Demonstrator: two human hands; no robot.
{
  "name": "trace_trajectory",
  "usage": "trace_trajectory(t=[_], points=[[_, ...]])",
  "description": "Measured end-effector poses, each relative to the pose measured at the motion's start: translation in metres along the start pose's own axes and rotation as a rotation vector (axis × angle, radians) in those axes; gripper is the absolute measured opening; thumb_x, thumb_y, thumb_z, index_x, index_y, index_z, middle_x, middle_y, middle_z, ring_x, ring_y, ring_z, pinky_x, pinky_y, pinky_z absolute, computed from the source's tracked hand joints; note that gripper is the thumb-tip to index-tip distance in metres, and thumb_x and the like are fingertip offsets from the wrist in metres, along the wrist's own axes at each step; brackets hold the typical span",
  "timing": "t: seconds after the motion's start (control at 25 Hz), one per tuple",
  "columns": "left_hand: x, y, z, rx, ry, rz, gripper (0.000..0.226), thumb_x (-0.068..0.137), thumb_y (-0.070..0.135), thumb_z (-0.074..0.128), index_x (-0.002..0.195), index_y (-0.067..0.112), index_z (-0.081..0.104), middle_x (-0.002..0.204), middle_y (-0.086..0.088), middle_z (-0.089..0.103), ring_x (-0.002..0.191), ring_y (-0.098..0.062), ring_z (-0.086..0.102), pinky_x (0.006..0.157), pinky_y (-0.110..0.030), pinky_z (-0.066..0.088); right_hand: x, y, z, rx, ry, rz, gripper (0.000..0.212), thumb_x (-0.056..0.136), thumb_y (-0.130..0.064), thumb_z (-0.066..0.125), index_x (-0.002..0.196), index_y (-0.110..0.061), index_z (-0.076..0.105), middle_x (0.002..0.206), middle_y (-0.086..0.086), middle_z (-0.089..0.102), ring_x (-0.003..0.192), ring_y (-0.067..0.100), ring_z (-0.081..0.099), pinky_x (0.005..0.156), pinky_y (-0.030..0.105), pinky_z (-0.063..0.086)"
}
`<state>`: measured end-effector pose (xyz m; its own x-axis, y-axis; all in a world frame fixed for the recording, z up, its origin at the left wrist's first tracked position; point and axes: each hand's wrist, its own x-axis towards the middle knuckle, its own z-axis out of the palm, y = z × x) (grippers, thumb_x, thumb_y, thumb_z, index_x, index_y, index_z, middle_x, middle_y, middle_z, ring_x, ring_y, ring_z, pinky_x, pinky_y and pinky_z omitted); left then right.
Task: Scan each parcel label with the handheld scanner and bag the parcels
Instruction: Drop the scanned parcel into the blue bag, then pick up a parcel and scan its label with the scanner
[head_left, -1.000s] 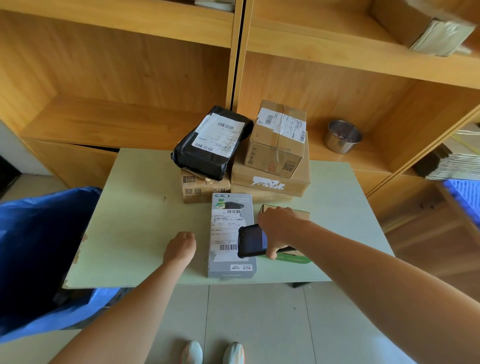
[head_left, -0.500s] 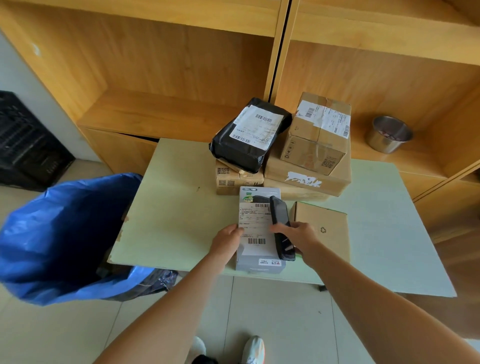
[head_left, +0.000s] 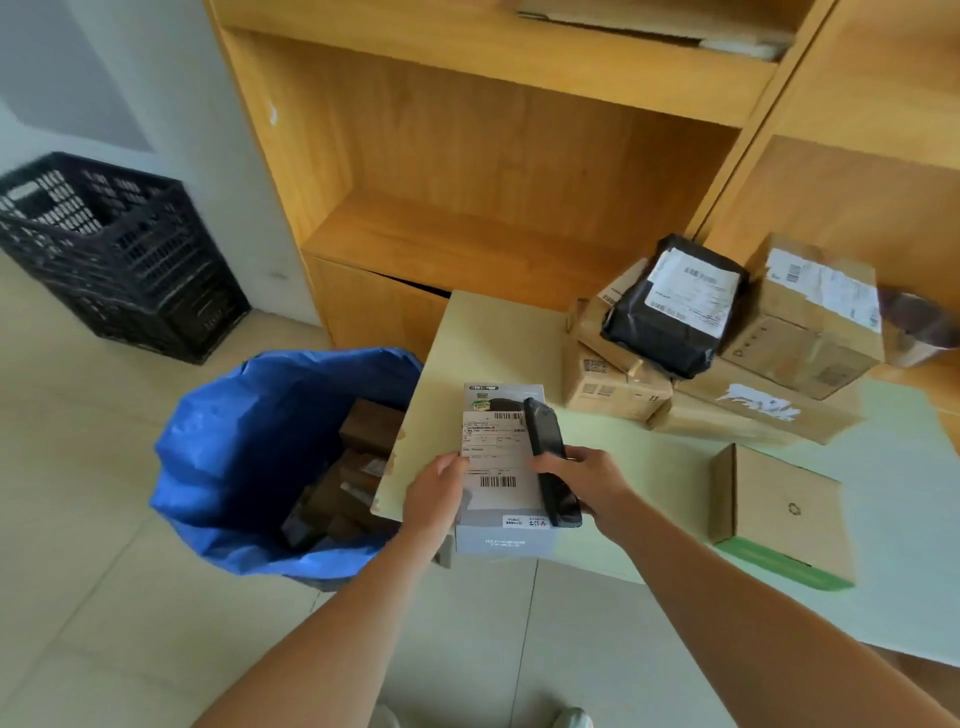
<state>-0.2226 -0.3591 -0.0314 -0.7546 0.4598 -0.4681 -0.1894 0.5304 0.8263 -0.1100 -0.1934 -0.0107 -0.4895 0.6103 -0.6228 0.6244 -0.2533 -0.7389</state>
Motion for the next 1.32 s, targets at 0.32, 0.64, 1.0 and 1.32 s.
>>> trace_trajectory(t=[0.32, 0.64, 1.0, 1.32], points=[[0.012, -0.042, -0.183, -0.136, 0.266, -0.061, 0.031, 0.09, 0.046, 0.046, 0.088, 0.031, 0.072, 0.088, 0.008, 0.074, 0.087, -0.013, 0.066, 0.084, -0.038, 0.053, -0.009, -0.076, 0.186, -0.113, -0.203, -0.06, 0.028, 0.075, -0.029, 0.085, 0.098, -0.016, 0.077, 0.09, 0.005, 0.078, 0.079, 0.023, 0.072, 0.08, 0.04, 0.064], [0.049, -0.082, -0.233, -0.302, 0.39, -0.231, 0.031, 0.085, 0.045, 0.049, 0.084, 0.026, 0.072, 0.083, 0.0, 0.073, 0.089, -0.023, 0.068, 0.08, -0.039, 0.052, 0.029, -0.093, 0.273, -0.255, -0.351, 0.056, 0.037, 0.072, -0.034, 0.086, 0.1, -0.012, 0.077, 0.095, 0.006, 0.079, 0.091, 0.022, 0.072, 0.094, 0.046, 0.06], [0.138, -0.154, -0.206, -0.316, 0.354, -0.435, 0.024, 0.086, 0.04, 0.049, 0.088, 0.033, 0.072, 0.088, 0.001, 0.073, 0.093, -0.024, 0.067, 0.084, -0.042, 0.053, 0.138, -0.056, 0.337, -0.379, -0.385, 0.296, 0.061, 0.059, -0.04, 0.09, 0.102, -0.006, 0.063, 0.104, 0.012, 0.075, 0.093, 0.03, 0.073, 0.089, 0.046, 0.06], [0.185, -0.171, -0.183, -0.191, 0.415, -0.363, 0.045, 0.092, 0.042, 0.048, 0.135, 0.033, 0.058, 0.14, 0.007, 0.056, 0.132, -0.014, 0.048, 0.107, -0.032, 0.036, 0.192, -0.03, 0.336, -0.514, -0.257, 0.187, 0.088, 0.078, -0.04, 0.086, 0.146, -0.002, 0.045, 0.144, 0.013, 0.051, 0.126, 0.034, 0.054, 0.096, 0.039, 0.049]])
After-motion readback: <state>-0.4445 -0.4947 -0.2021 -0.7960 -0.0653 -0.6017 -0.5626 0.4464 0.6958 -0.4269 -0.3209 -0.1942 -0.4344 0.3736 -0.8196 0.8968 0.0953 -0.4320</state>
